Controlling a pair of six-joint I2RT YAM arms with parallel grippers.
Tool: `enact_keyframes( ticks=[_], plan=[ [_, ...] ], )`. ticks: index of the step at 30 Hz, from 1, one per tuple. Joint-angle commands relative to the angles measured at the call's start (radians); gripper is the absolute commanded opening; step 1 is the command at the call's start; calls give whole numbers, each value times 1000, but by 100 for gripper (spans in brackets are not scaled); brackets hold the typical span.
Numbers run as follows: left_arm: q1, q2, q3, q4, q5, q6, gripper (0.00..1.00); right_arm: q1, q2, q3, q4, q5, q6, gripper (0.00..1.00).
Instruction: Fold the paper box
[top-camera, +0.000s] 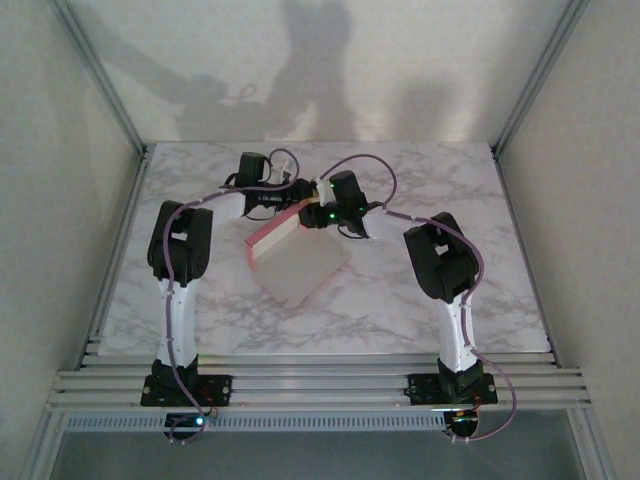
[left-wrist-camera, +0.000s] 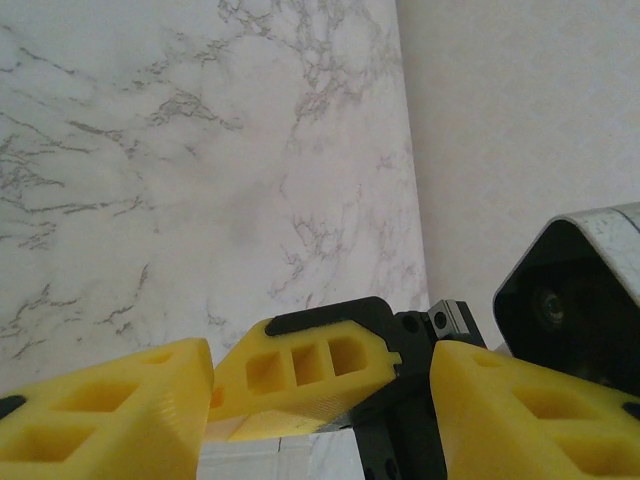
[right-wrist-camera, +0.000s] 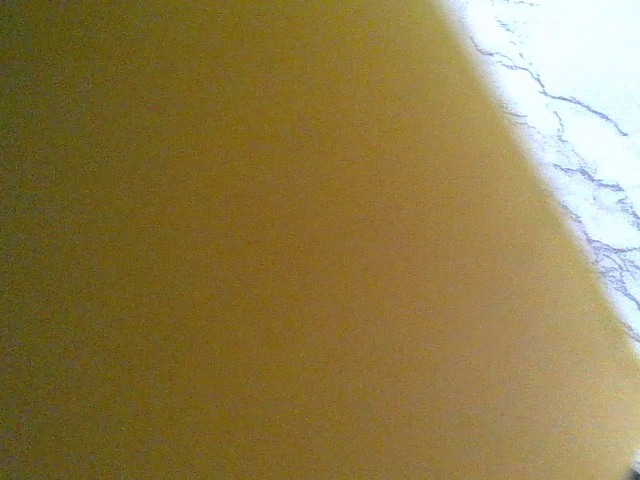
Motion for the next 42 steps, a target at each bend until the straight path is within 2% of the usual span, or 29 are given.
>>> enact_keyframes(
  ticks=[1,6,14,19,27,32,38,42],
  plan=[
    [-36,46,14,-75,101,55,59,-3,35,66,39,11,17,42],
    [-35,48,30,-76,114,48,59,-3,44,76,37,68,28,36],
    [-36,53,56,-77,117,35,59,11,44,98,-52,256,7,22],
    [-34,56,64,-89,116,41,59,16,39,91,-78,309,8,20],
    [2,25,108,-106,95,44,62,10,-6,111,-232,187,-17,20],
    [19,-26,116,-103,47,44,70,2,-56,124,-406,133,-67,18],
    [48,-158,50,-102,-57,62,78,-2,-118,167,-685,111,-146,17],
    [64,-298,-69,-69,-141,83,85,-4,-149,177,-821,118,-191,15]
  ],
)
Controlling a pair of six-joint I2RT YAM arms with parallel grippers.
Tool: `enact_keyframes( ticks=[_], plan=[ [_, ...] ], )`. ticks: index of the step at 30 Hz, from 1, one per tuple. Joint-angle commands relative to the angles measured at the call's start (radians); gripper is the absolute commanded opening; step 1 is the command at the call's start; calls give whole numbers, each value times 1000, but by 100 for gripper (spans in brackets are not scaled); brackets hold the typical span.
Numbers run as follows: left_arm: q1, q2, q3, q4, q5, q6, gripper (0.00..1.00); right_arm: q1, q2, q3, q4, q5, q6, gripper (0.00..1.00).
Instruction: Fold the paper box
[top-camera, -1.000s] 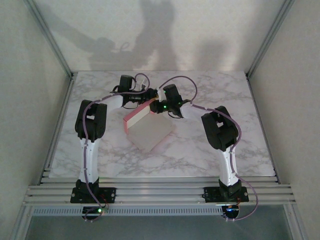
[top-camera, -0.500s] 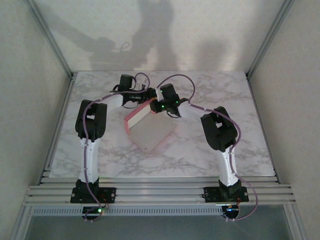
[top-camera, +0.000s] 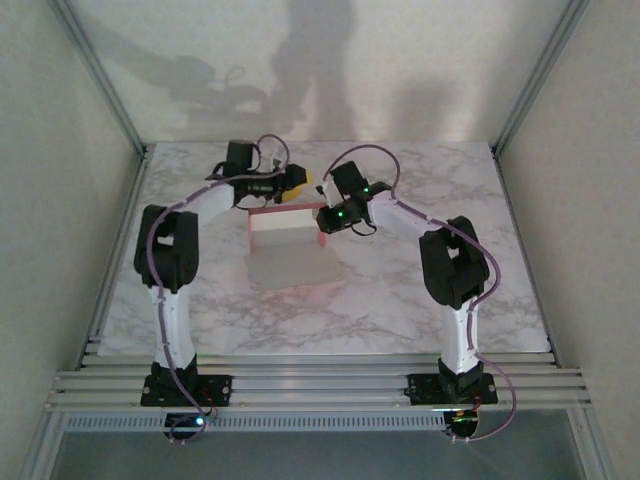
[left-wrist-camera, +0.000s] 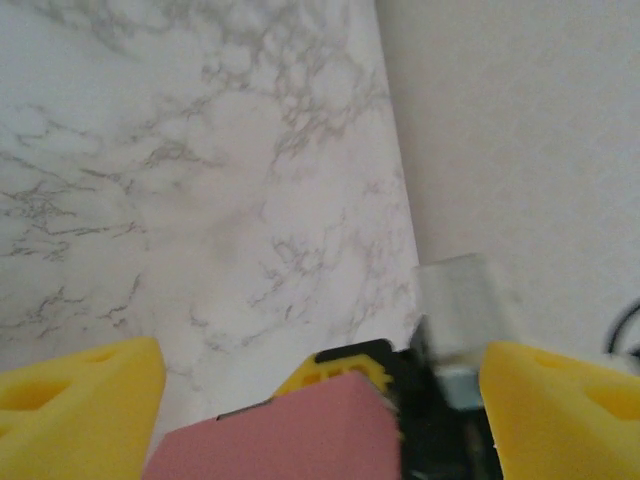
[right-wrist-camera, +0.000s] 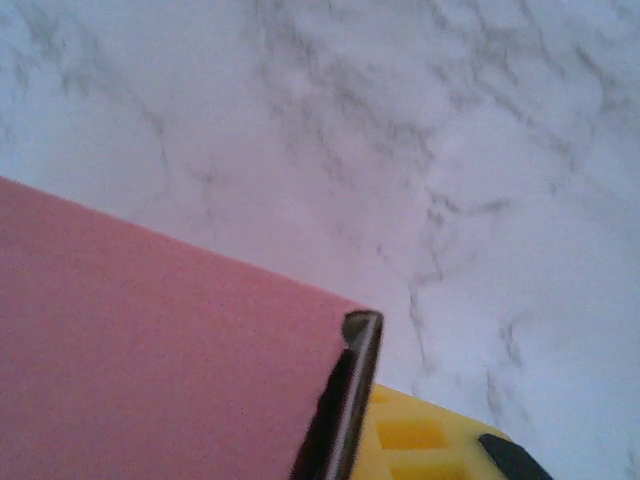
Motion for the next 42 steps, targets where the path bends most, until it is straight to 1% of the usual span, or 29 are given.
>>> enact_keyframes(
  ticks=[1,3,8,11,15,17,21,25,30,34,37,40,42],
  plan=[
    [16,-161,-80,32,-93,56,85,-1,-58,27,-205,-14,-61,15],
    [18,-224,-140,16,-137,105,89,-1,-58,45,-268,-23,-78,15],
    [14,-285,-253,-61,-150,191,92,-4,-40,94,-358,-34,-99,14],
    [-17,-306,-315,-130,-162,251,92,-4,-14,140,-427,-38,-118,15],
    [-79,-303,-360,-251,-271,338,93,-4,7,179,-503,-28,-159,15],
    [-96,-303,-377,-268,-294,350,92,-4,14,189,-526,-19,-178,15],
    [-121,-317,-404,-282,-274,363,89,-1,41,217,-591,-17,-208,16],
    [-149,-326,-425,-288,-229,372,88,2,53,224,-620,3,-220,16],
    [-157,-369,-491,-194,-214,310,88,23,55,213,-640,29,-245,16],
    [-156,-427,-543,-115,-205,261,88,45,53,185,-625,81,-247,16],
    [-156,-476,-577,-114,-197,261,90,61,37,152,-587,144,-239,15],
    [-156,-546,-626,-122,-234,260,92,63,7,108,-532,171,-220,15],
    [-155,-624,-678,-75,-256,231,93,62,-7,86,-503,176,-212,14]
  ],
)
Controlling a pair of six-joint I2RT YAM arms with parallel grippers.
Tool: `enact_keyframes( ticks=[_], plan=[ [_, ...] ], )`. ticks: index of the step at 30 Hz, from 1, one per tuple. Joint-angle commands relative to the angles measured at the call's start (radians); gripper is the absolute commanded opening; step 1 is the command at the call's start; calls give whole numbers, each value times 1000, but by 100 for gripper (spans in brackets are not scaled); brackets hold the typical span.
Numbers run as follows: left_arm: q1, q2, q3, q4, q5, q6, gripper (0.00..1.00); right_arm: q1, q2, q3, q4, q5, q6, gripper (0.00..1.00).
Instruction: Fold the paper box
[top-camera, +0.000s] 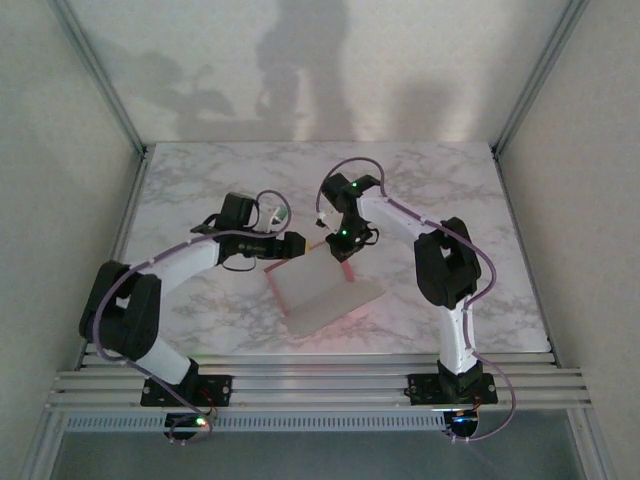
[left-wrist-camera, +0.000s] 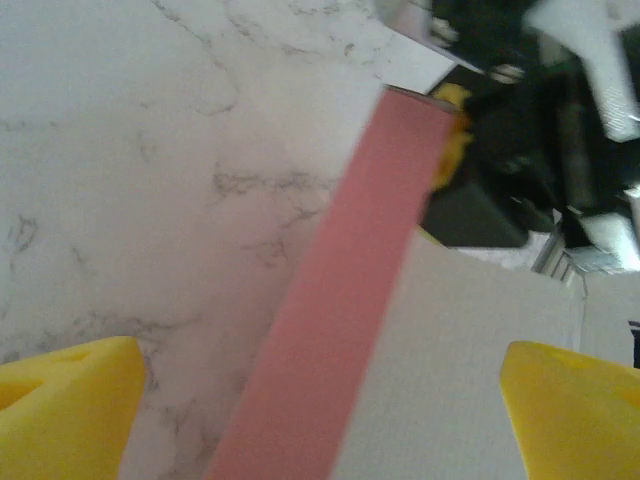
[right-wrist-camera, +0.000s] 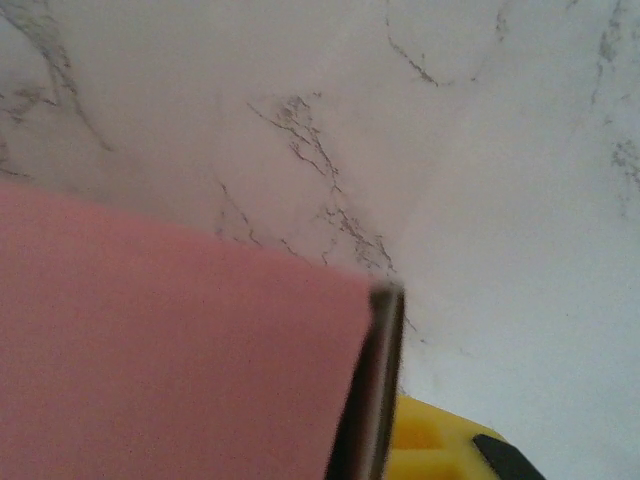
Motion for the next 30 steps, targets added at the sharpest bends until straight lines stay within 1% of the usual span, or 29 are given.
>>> enact_keyframes(
  ticks=[1,3,6,10,12,14,15,19,22,24,27,30],
  plan=[
    [-5,-128,-68,69,-29,-42,99,5,-57,-40,52,46,15,14],
    [-4,-196,-106,67,-70,-35,99,4,-68,-57,72,34,15,14],
    [-3,-249,-139,-5,-122,-16,99,4,-76,-71,83,30,14,14],
    [0,-305,-213,-8,-179,-71,99,4,-106,-109,132,21,11,14],
    [0,-333,-255,31,-160,-106,99,5,-120,-129,159,21,10,14],
    [-2,-350,-294,70,-111,-138,99,5,-132,-147,179,18,12,14],
    [-3,-354,-304,70,-98,-146,99,4,-137,-153,188,21,10,14],
    [-6,-344,-305,6,-110,-120,99,4,-160,-179,225,7,11,14],
    [-6,-330,-314,25,-67,-135,97,5,-173,-195,243,-15,9,14],
    [-7,-329,-317,51,-23,-149,94,4,-179,-209,259,-23,4,14],
    [-5,-347,-315,65,14,-149,87,5,-188,-233,279,-32,-4,13],
    [-4,-363,-312,59,52,-130,72,4,-185,-245,288,-43,-8,13]
  ],
)
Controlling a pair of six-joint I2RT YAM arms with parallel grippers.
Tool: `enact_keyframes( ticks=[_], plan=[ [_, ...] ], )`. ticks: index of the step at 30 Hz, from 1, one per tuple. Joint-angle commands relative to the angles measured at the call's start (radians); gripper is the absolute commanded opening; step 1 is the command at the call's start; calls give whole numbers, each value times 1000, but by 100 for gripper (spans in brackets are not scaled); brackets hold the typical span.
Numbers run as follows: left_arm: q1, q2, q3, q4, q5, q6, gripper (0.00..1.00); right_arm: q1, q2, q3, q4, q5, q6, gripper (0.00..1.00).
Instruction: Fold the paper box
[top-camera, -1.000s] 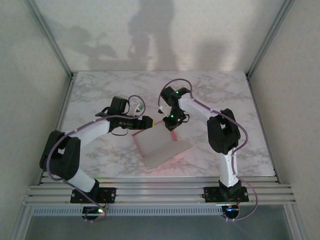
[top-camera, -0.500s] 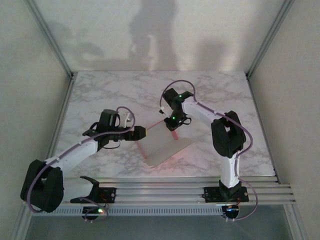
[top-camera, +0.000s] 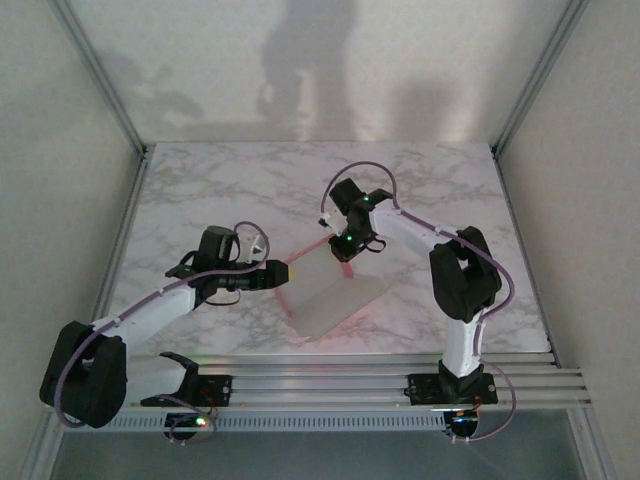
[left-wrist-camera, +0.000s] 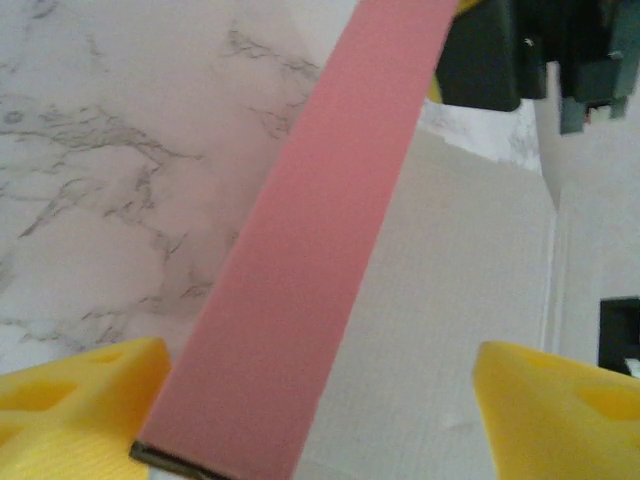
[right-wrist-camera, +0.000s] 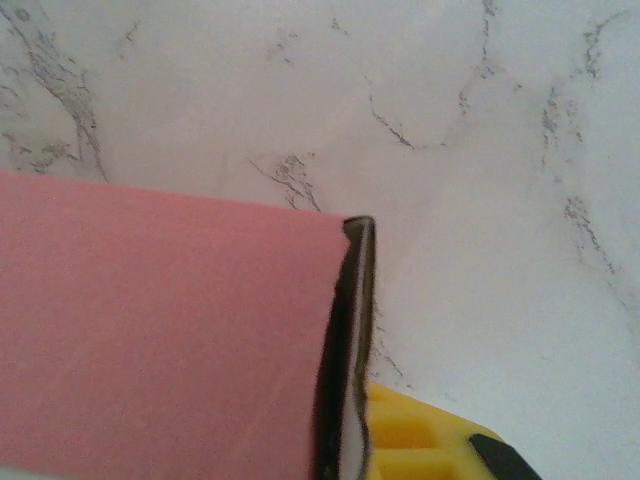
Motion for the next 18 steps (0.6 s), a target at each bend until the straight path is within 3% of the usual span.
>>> enact_keyframes(
  ticks=[1,9,18],
  plan=[
    [-4,-35,4,7,77,27,68,4,-26,-19,15,-35,-8,13],
    [-6,-52,15,-69,106,114,63,-5,-1,3,-2,-135,1,13],
    [-7,-71,24,-83,126,149,44,-10,17,14,-22,-179,-1,14]
  ],
)
